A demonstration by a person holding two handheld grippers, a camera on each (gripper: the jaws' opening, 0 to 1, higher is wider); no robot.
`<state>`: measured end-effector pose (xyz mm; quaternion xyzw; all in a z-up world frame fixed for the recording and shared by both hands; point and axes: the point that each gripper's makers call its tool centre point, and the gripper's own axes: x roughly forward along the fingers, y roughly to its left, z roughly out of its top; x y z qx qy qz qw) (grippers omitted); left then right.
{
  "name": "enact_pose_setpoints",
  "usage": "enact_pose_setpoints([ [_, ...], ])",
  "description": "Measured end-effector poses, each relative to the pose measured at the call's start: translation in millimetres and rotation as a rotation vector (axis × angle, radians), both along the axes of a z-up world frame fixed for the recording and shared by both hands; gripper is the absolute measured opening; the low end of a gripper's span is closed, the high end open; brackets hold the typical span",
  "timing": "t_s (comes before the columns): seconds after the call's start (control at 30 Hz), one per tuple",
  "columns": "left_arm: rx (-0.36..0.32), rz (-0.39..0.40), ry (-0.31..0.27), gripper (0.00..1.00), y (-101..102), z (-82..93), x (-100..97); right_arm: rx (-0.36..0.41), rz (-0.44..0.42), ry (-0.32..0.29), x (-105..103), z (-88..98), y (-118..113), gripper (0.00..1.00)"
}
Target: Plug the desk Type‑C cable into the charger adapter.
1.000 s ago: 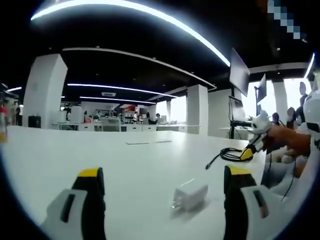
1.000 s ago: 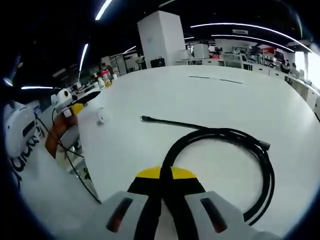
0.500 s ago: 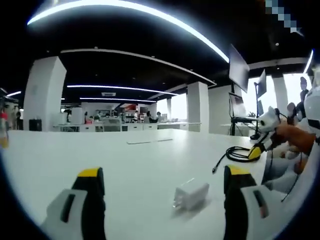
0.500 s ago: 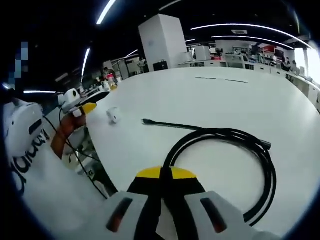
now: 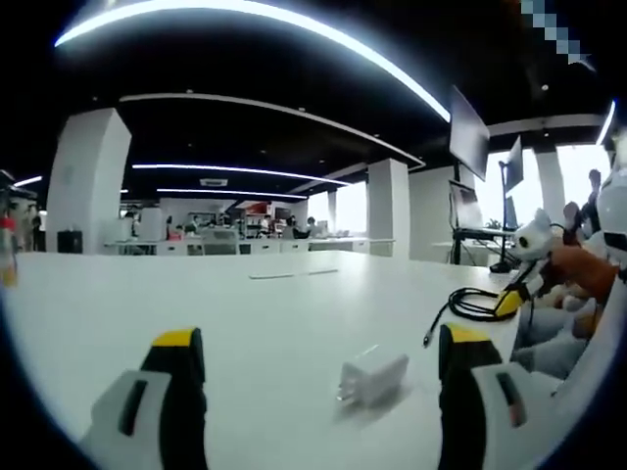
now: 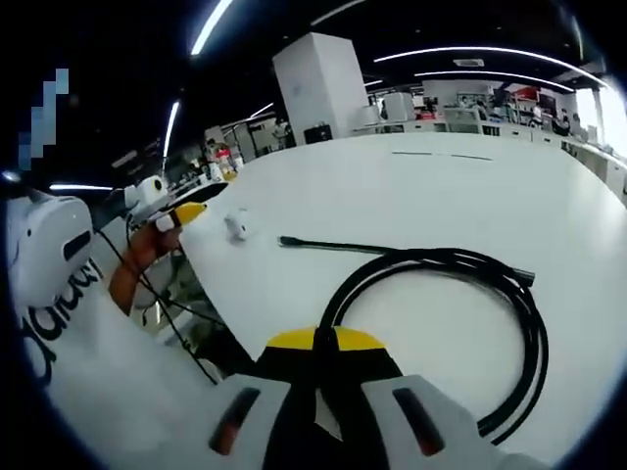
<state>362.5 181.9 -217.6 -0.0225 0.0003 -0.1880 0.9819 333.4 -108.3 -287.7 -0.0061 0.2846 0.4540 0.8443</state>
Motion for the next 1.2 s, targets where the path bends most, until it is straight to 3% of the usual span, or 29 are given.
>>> enact_pose_setpoints([
  [0.57,0.006,-0.009,-0.002,0.99,-3.0,0.2,-1.0,-0.003,0.021,-0.009,-3.2,-0.4,2.5,0.03],
  [1.07,0.080,-0.076,0.004,0.92,-11.2,-3.1,9.2,0.007,0.041,-0.123,12.9,16.2,6.6,0.06],
  [1.2,0.115,-0.116,0.017,0.84,-17.0,-6.8,9.3,0.000,0.088,-0.195,19.8,24.9,15.7,0.06],
])
